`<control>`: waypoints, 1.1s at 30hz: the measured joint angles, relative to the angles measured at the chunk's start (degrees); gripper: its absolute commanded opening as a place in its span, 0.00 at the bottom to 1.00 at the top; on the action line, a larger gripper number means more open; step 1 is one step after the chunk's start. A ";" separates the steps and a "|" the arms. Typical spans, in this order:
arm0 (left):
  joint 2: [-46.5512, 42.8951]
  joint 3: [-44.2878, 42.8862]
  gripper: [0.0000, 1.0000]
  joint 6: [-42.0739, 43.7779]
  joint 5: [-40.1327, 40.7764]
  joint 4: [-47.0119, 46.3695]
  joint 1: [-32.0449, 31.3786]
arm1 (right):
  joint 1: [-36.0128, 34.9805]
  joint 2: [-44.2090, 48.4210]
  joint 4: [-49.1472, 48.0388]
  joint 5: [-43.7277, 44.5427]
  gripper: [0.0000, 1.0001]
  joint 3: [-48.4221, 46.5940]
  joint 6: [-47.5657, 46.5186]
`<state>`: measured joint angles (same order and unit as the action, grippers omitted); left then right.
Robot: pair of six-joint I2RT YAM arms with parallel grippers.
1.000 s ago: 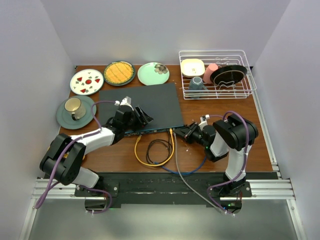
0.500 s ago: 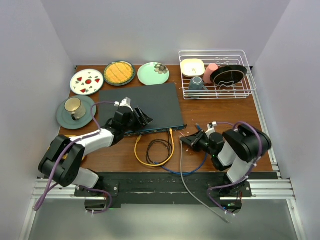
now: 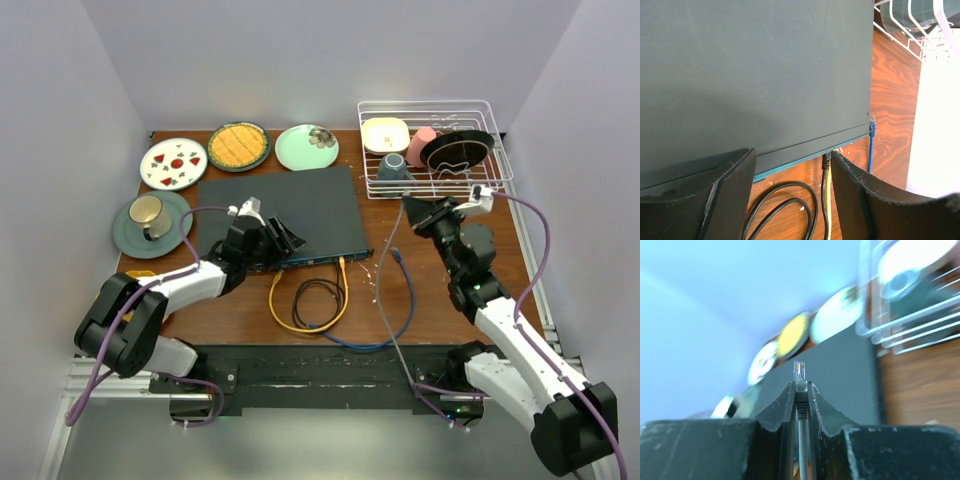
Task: Pull the plug from the switch port
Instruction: Place the connector at the center of the board.
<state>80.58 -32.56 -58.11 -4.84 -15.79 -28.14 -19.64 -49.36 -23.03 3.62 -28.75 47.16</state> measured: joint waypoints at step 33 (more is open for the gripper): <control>-3.56 2.47 0.68 0.07 1.16 -0.79 -3.43 | -1.97 -12.00 10.14 -4.09 0.80 -6.73 -6.19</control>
<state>77.01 -30.09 -58.04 -3.68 -16.58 -31.57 -21.61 -61.36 -12.88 -0.47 -35.48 40.97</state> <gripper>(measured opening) 0.676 0.805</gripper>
